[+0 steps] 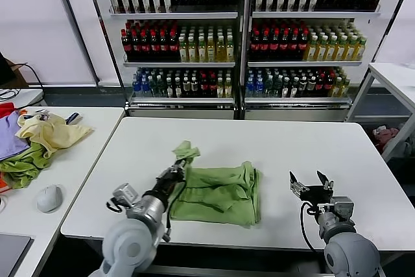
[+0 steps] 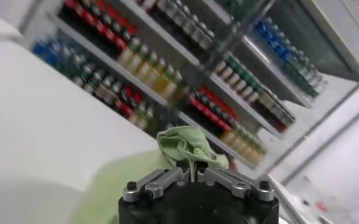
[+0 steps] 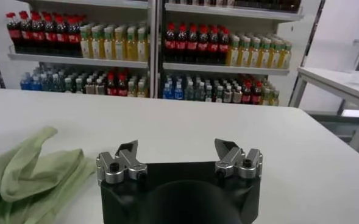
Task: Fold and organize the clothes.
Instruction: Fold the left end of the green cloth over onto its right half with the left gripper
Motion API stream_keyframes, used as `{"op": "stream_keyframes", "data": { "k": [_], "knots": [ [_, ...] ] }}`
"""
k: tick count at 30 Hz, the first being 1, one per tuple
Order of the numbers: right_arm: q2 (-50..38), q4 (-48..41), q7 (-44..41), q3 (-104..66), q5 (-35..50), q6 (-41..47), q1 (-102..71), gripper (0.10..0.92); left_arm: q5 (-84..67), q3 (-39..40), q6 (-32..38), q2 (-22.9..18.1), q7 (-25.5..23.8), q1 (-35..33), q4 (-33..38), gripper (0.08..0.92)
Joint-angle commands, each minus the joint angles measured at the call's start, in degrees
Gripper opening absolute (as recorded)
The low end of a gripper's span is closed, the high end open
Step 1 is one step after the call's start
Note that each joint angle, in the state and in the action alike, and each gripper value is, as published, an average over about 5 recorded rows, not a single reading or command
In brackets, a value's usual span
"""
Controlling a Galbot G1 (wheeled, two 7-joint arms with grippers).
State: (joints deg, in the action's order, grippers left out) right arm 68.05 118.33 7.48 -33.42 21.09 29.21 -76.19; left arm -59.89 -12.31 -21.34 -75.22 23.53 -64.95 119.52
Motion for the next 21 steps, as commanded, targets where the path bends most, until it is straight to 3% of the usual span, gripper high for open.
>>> {"op": "stream_keyframes", "data": {
  "k": [1, 8, 21],
  "knots": [
    [0.18, -0.05, -0.06, 0.11, -0.22, -0.01, 0.24, 0.823, 3.97, 13.59, -0.56, -7.81, -0.33, 7.66, -10.68, 0.108],
    [0.61, -0.48, -0.13, 0.15, -0.41, -0.04, 0.62, 0.823, 9.45, 17.8, -1.52, -8.7, -1.82, 8.63, -12.54, 0.153],
    [1.33, -0.98, -0.08, 0.52, -1.1, 0.05, 0.9, 0.823, 11.06, 20.42, -1.74, -8.09, -5.12, 5.9, -6.93, 0.514]
  ]
}}
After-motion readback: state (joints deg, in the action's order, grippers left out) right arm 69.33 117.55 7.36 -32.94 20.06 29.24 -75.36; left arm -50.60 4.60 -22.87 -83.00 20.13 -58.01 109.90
